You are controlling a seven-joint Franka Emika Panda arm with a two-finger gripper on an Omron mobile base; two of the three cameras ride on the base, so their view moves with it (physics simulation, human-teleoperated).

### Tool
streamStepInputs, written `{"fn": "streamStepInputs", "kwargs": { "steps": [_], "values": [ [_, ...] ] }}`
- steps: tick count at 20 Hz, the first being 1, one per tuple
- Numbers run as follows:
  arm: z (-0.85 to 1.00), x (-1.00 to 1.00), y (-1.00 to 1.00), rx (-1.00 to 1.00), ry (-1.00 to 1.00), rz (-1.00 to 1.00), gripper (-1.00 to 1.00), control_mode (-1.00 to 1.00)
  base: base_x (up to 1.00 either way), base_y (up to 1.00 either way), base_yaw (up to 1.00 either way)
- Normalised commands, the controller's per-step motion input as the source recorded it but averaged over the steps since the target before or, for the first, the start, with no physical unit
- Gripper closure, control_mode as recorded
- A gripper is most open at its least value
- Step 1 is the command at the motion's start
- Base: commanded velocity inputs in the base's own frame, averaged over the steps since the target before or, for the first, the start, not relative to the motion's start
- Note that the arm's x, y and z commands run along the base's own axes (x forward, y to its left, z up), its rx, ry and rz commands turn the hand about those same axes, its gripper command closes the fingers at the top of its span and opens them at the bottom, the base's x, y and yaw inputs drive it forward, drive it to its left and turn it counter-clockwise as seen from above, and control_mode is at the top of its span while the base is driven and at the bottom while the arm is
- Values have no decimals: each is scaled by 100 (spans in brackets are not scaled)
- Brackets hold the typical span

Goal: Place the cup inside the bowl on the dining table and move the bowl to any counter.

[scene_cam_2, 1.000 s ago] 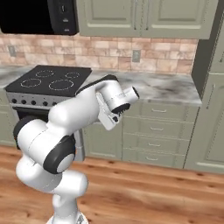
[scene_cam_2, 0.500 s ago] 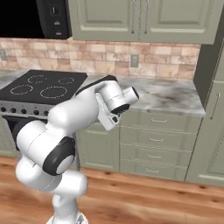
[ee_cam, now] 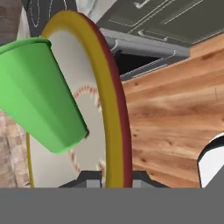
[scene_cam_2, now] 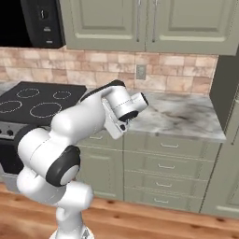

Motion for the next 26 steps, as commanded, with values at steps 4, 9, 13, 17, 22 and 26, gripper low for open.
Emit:
{"fn": "streamStepInputs", "kwargs": {
  "steps": [4, 9, 13, 17, 22, 26],
  "values": [
    [0, 0, 0, 0, 0, 0, 100, 100, 65, -19, 0],
    [0, 0, 0, 0, 0, 0, 100, 100, 64, -16, 0],
    [0, 0, 0, 0, 0, 0, 100, 100, 60, -12, 0],
    [0, 0, 0, 0, 0, 0, 100, 100, 50, -14, 0],
    [0, 0, 0, 0, 0, 0, 100, 100, 49, -17, 0],
    [0, 0, 0, 0, 0, 0, 100, 100, 42, -17, 0]
  ]
}}
